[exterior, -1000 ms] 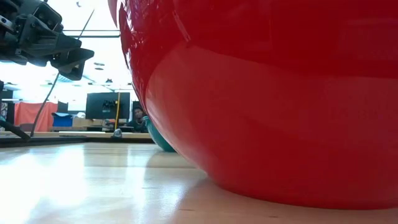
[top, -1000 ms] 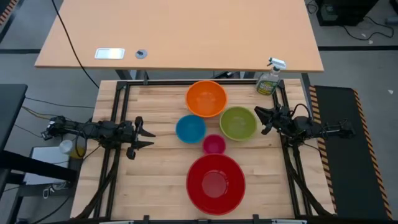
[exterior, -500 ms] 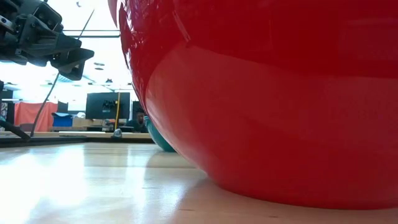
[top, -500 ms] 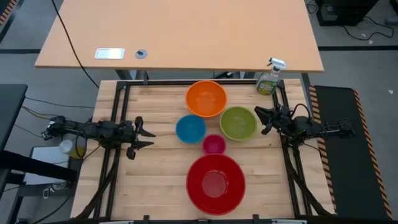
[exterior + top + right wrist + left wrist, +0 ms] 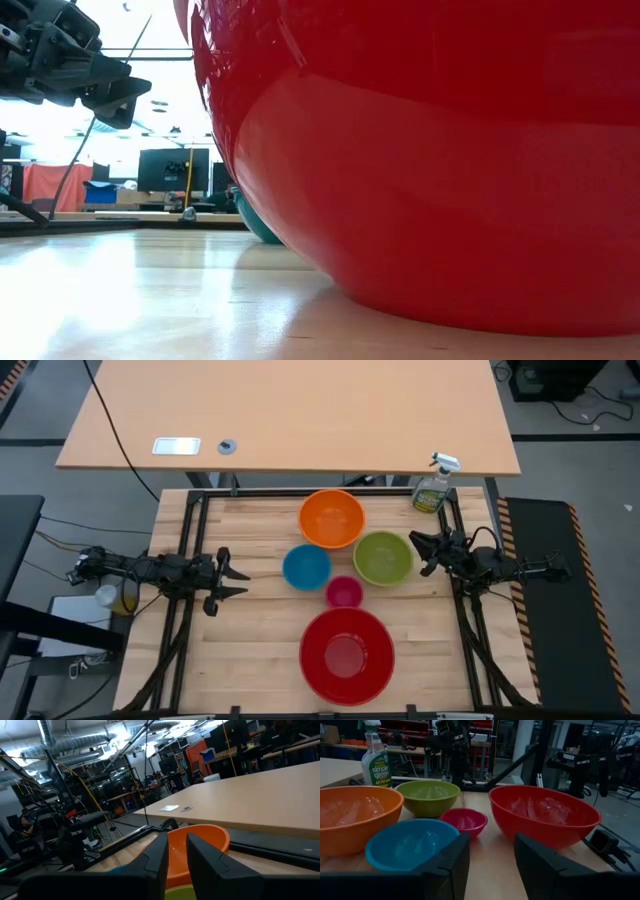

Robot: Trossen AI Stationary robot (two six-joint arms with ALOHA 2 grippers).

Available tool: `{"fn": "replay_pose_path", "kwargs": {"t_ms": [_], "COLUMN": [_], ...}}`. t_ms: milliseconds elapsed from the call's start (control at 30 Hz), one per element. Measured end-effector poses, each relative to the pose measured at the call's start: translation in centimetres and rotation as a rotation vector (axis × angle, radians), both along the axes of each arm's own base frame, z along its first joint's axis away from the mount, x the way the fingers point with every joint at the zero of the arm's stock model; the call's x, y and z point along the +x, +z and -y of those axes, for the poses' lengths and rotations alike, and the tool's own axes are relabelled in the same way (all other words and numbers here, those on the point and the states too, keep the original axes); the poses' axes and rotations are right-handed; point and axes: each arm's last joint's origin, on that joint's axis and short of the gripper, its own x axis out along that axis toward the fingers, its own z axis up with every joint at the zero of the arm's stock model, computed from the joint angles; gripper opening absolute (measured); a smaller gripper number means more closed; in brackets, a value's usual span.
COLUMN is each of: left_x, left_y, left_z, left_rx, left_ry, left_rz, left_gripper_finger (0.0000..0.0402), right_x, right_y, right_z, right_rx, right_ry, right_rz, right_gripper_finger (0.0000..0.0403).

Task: Nest bowls inside each other
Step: Stack the orange bowl on top of the red bowl

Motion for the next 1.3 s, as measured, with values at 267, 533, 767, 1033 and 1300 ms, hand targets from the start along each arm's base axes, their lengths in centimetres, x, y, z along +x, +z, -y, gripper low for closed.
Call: {"fn": "replay_pose_path", "kwargs": {"t_ms": [267,533,767,1033,1300], "left_x": [-0.1,-0.2,-0.2,-0.3,-0.7], "left_y": [1.6,2.2,2.2,2.5,4.7], "left_z": [0.0,0.0,0.1,0.2,-0.4], "left_rx": [-0.21,-0.282,-0.13,-0.055,-0.063], "left_ry": [-0.011,-0.023,-0.054,-0.081,0.019], "left_rz": [0.147,0.199,0.214,0.249,0.293], "left_gripper_finger": [0.0155,0.0155,0.0155,0.0155,0.0155], "right_x": [0.0,0.0,0.0,-0.2,-0.8], "right_y": [0.0,0.0,0.0,0.7,3.7], "right_z": [0.0,0.0,0.0,0.0,0.1], "right_rx": [0.0,0.0,0.0,-0.058,-0.086], "right_ry": [0.0,0.0,0.0,-0.024,0.0], "right_rz": [-0.001,0.0,0.0,0.035,0.239], "right_gripper_finger": [0.0077,0.0077,0.0077,0.0077,0.0076]}}
